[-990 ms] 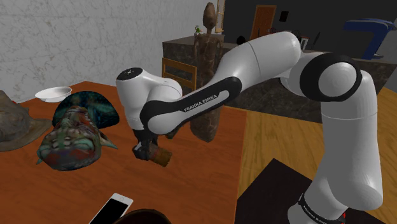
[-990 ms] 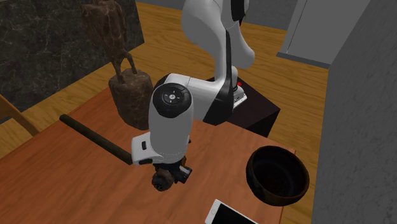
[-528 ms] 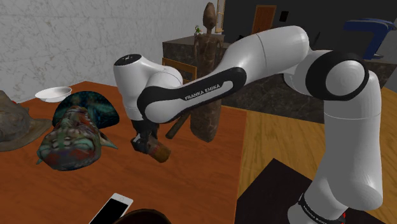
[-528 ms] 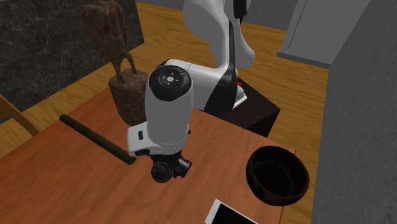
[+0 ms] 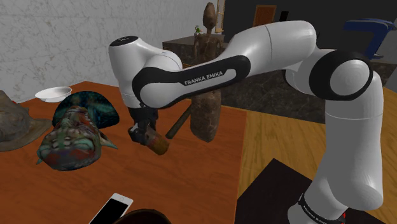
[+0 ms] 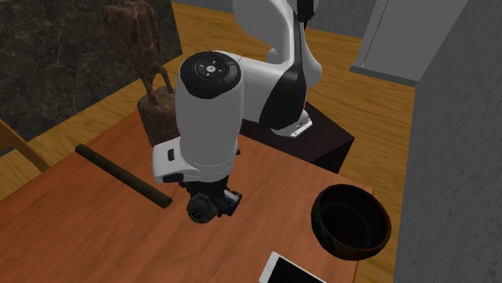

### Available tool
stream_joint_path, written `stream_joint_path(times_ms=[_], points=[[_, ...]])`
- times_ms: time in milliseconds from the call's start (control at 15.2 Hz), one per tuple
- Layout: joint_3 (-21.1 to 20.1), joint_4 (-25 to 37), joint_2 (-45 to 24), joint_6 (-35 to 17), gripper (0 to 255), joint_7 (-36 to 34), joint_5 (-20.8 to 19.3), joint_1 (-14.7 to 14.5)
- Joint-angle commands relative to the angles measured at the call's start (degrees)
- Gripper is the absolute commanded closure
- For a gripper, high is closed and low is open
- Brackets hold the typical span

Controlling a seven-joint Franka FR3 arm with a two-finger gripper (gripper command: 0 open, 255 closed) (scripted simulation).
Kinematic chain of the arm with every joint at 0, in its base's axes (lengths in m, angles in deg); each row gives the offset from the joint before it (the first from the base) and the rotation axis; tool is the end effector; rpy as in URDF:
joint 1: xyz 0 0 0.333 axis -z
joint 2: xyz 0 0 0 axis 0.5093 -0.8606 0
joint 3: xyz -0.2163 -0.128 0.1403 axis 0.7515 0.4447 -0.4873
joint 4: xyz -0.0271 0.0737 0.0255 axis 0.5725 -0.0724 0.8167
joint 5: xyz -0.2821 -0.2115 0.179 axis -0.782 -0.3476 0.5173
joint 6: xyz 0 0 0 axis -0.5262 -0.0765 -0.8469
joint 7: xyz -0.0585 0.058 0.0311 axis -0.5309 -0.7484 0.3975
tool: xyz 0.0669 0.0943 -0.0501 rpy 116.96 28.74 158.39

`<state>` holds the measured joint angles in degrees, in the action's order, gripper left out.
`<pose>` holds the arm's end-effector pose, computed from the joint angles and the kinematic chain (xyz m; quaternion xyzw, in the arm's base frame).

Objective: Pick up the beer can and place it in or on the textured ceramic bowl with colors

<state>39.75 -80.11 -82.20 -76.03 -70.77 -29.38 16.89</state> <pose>0.5246 0.3940 0.4295 0.9624 0.2594 0.0373 0.0717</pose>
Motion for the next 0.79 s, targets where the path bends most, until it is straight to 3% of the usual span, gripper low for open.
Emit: stream_joint_path(times_ms=[0,726], points=[[-0.08,1.20,0.22,1.36,255,0.35,0.20,-0.07],[-0.34,10.31,-0.21,9.85,255,1.91,0.38,-1.33]])
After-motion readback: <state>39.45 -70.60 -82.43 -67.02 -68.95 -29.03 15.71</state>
